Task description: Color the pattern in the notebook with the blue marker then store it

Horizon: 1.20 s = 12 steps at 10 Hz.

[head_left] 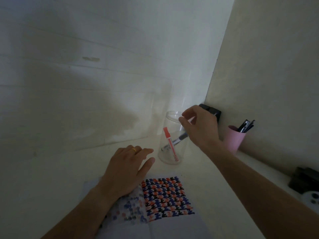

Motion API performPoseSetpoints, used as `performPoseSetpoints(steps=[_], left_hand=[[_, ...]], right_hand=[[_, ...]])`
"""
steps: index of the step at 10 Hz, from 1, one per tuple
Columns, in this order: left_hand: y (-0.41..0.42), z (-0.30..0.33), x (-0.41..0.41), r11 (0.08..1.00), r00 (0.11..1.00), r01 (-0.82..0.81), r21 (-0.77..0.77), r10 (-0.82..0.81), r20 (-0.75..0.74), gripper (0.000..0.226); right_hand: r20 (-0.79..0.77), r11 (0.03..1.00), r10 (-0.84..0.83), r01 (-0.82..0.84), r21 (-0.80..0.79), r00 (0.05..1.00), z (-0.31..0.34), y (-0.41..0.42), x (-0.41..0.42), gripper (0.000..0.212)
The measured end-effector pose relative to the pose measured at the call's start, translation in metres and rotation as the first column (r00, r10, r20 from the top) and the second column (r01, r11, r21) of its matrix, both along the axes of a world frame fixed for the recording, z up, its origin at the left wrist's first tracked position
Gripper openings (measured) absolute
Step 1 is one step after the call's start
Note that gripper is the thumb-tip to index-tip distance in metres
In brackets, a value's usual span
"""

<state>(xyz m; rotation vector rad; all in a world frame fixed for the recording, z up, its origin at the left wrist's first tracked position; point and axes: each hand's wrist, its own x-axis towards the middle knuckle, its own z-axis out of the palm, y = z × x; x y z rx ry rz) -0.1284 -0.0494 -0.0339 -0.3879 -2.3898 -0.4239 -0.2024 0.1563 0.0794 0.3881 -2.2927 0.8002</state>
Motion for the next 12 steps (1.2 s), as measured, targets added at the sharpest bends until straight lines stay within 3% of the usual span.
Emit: performPoseSetpoints(steps=[1,3,6,11,12], left_hand=[[0.002,-0.002,0.002,1.000,1.000,0.019,-0.017,-0.019,0.022,0.042],[0.009,-0.002,0.003,0.997,0.989,0.044,-0.067,-0.034,0.147,0.040],[0.009,-0.011,-0.004,0.985,0.942,0.115,-0.125,-0.069,0.329,0.028],[0.009,-0.006,-0.004,0.984,0.934,0.135,-0.119,-0.086,0.347,0.028],[0.009,-0.006,-0.004,0.985,0.935,0.134,-0.105,-0.090,0.344,0.027]], right_hand=[[0.016,0.998,0.049,-0.049,0.037,0.999,-0.038,0.016,0.037,0.010],[0.308,0.975,-0.083,0.013,0.222,0.948,-0.112,0.058,0.058,0.022],[0.318,0.956,-0.091,-0.006,0.292,0.944,-0.147,0.076,0.064,0.022],[0.387,0.965,-0.120,0.015,0.262,0.914,-0.137,0.073,0.066,0.027],[0.413,0.997,-0.029,0.000,0.071,0.910,-0.121,0.068,0.066,0.031]])
